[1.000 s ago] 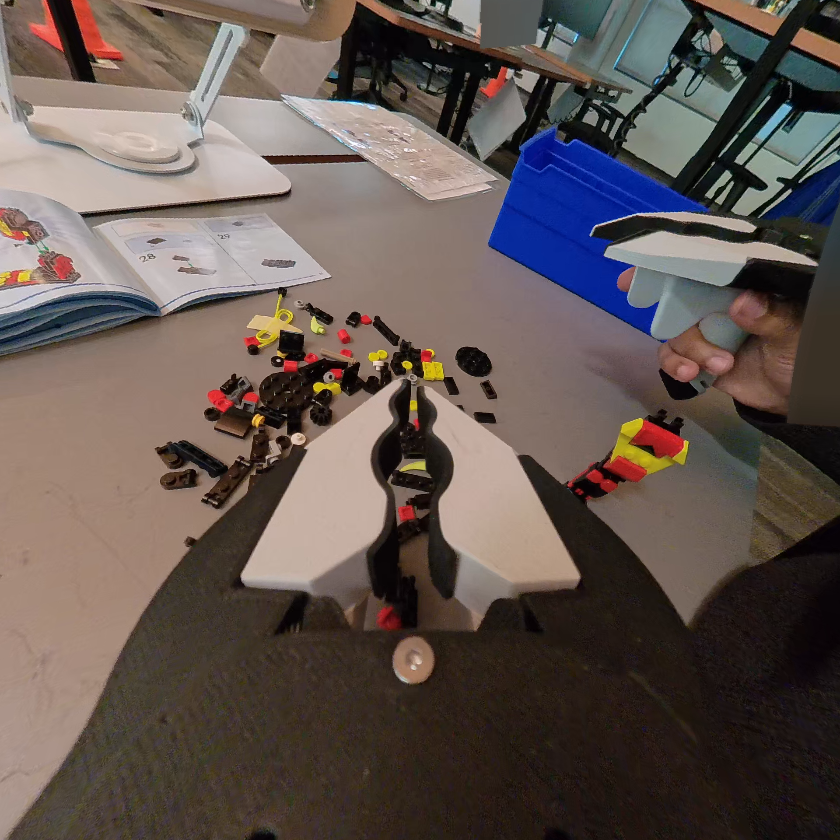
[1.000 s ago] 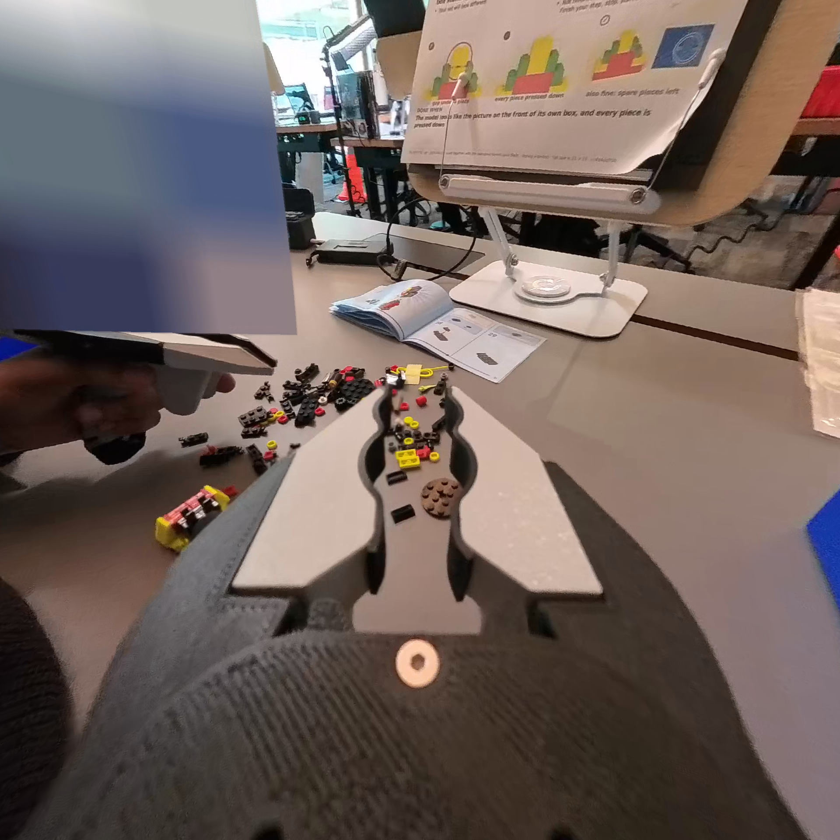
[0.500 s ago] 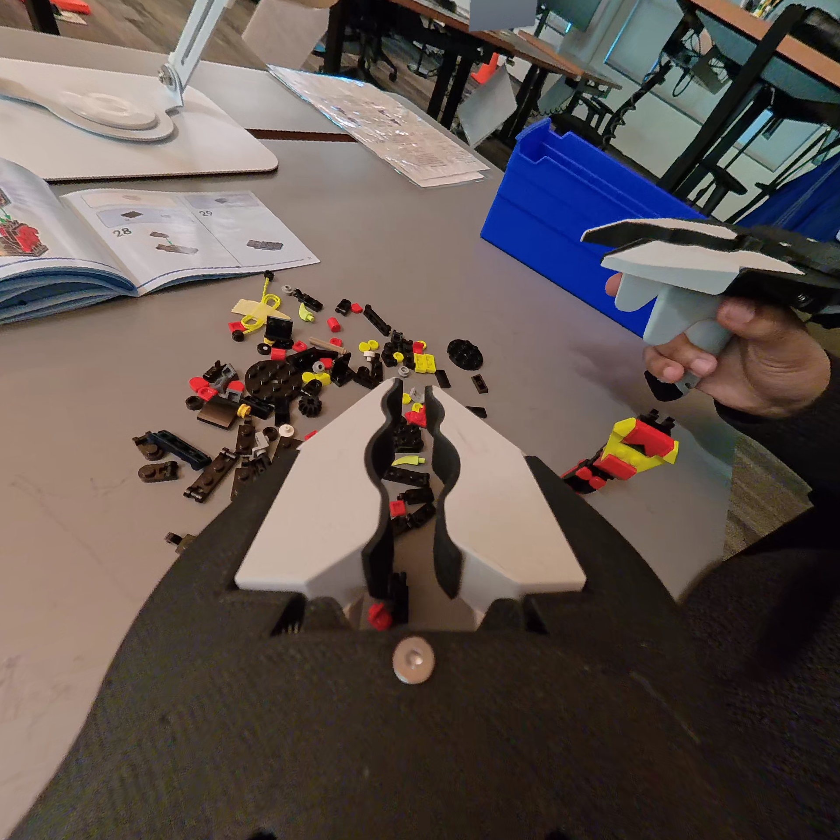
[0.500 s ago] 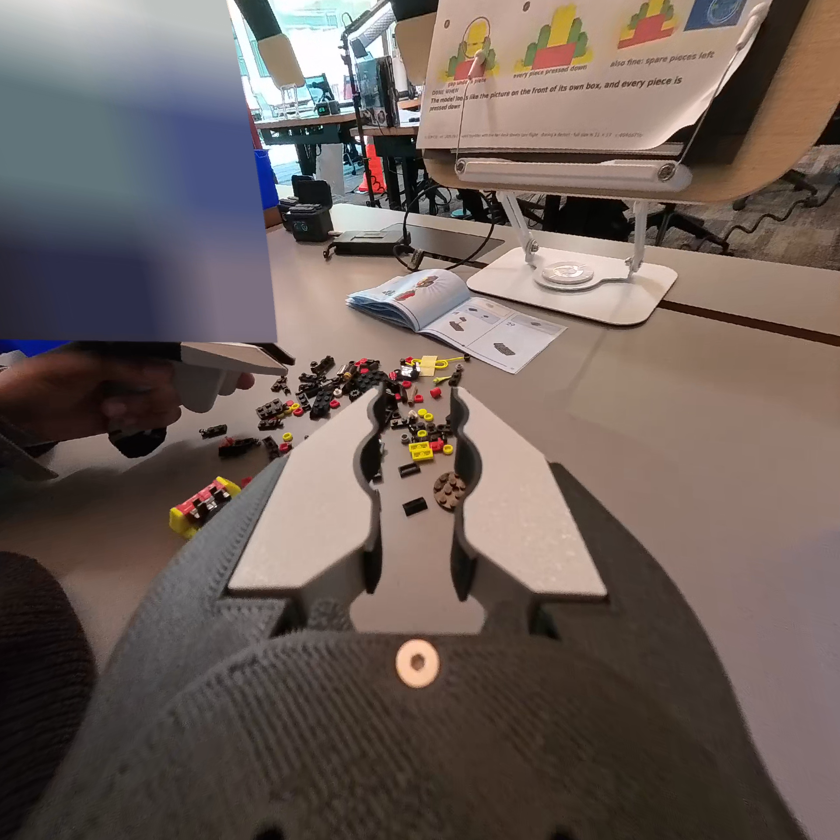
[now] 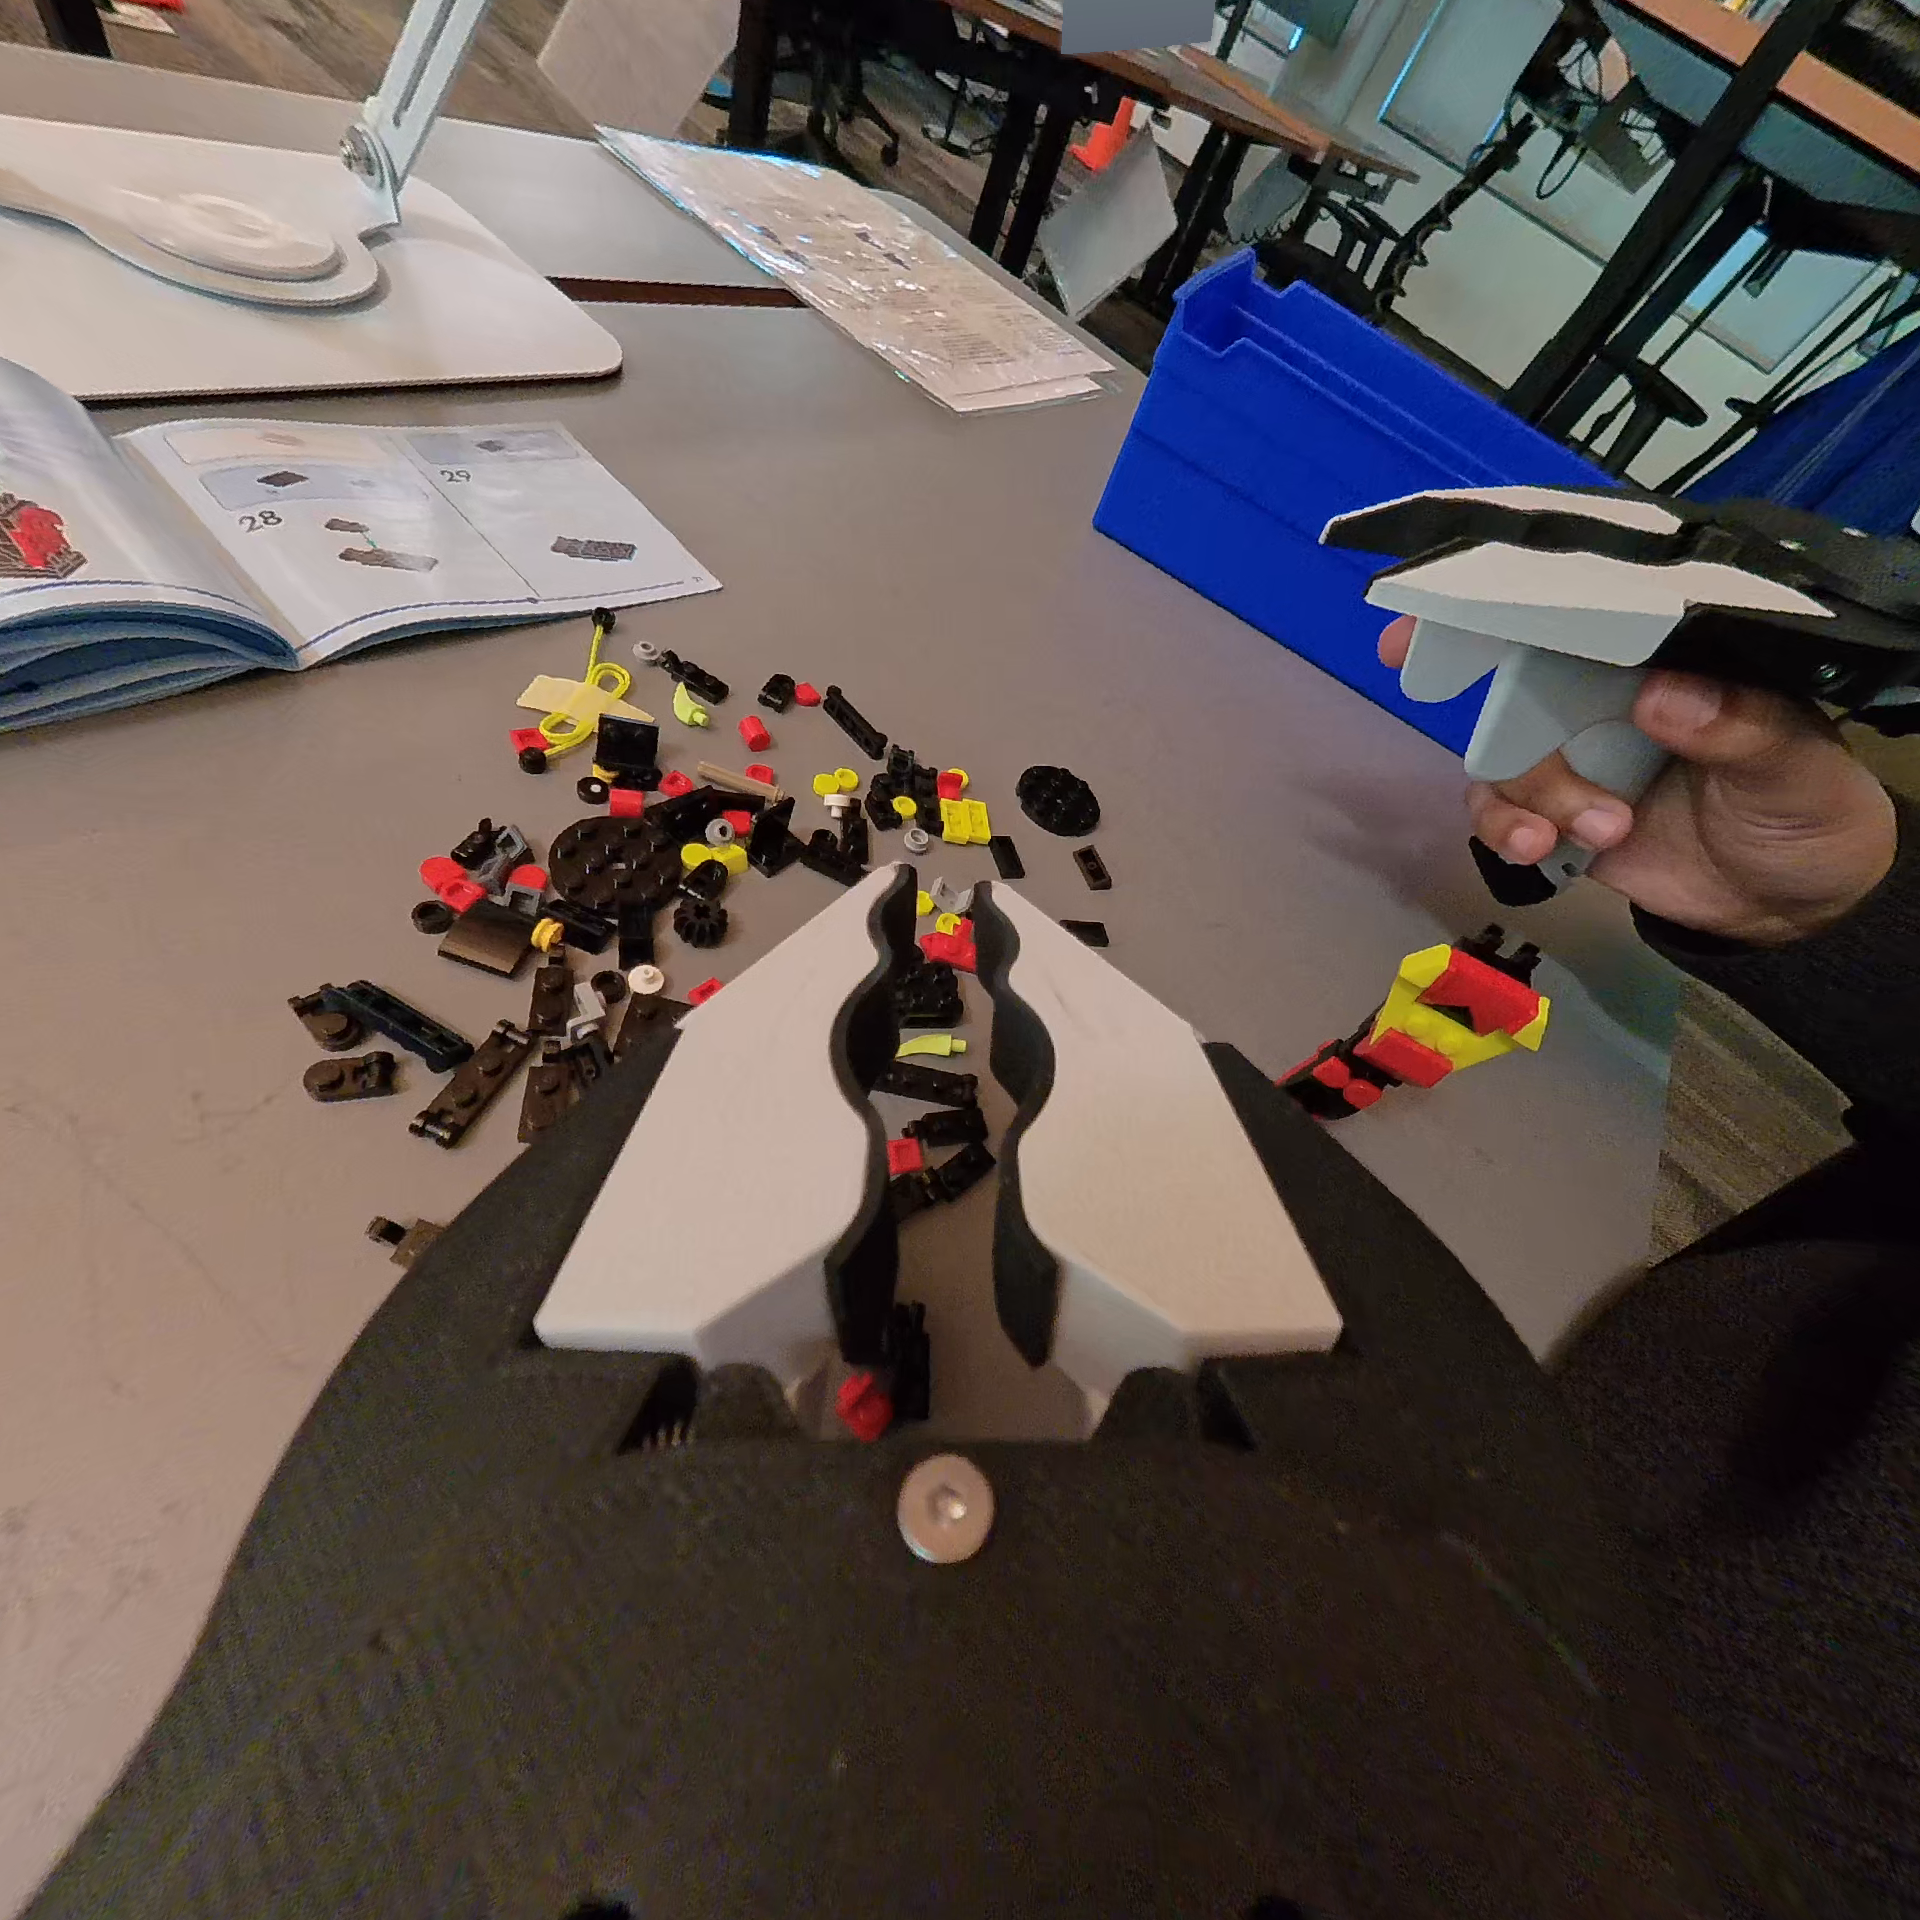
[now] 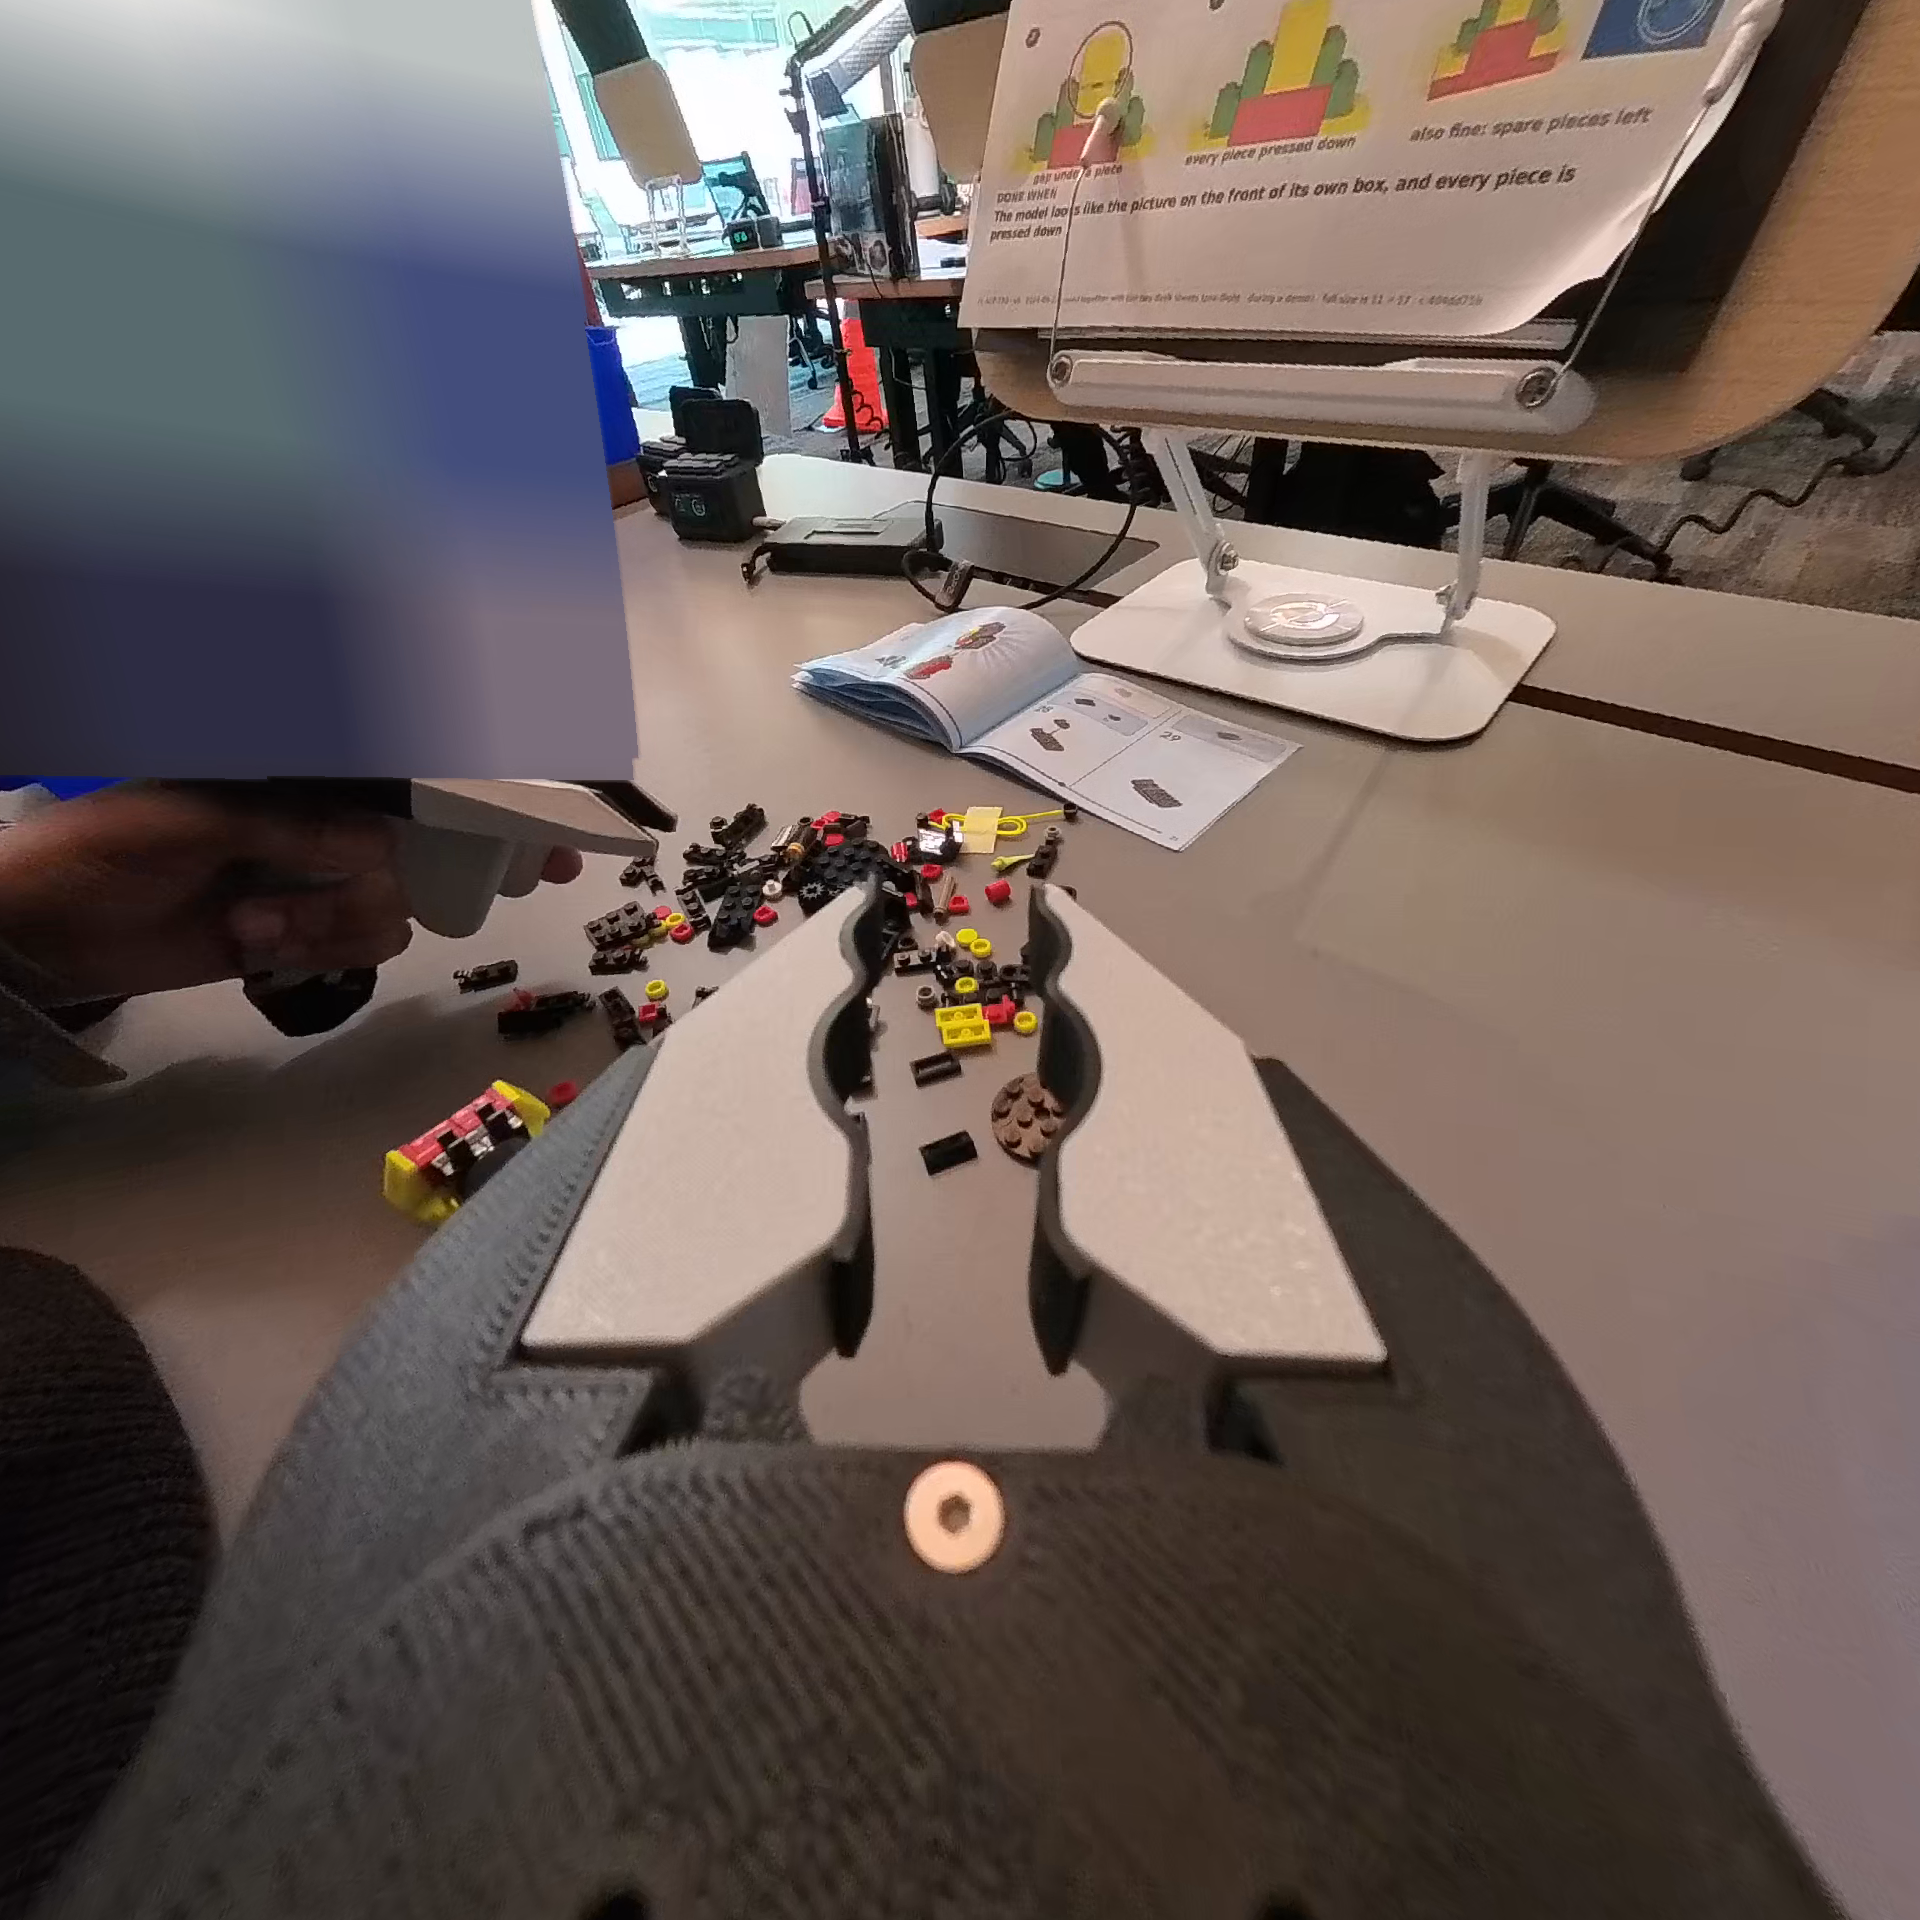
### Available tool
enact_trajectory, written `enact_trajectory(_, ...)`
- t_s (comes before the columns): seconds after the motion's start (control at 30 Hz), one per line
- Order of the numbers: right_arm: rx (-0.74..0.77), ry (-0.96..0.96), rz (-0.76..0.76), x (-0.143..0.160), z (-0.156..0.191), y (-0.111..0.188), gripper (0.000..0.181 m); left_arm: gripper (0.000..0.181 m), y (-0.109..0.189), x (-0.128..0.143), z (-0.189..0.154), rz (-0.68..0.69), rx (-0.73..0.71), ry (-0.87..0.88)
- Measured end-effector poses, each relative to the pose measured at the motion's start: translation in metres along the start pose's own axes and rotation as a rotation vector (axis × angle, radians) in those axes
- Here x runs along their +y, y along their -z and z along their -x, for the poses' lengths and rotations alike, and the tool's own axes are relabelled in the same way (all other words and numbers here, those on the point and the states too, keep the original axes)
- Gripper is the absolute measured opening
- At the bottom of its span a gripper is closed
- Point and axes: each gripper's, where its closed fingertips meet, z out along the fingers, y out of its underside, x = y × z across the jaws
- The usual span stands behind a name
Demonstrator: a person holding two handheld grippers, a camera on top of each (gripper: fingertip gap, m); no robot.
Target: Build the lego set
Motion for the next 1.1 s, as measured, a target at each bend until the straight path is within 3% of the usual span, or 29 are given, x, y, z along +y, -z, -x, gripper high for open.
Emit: enact_trajectory(1.1, -0.019, 0.007, 0.003, 0.0011, 0.0039, -0.0001, 0.026, 0.013, -0.0041, 0.0088, -0.0026, 0.051, 0.015, 0.006)
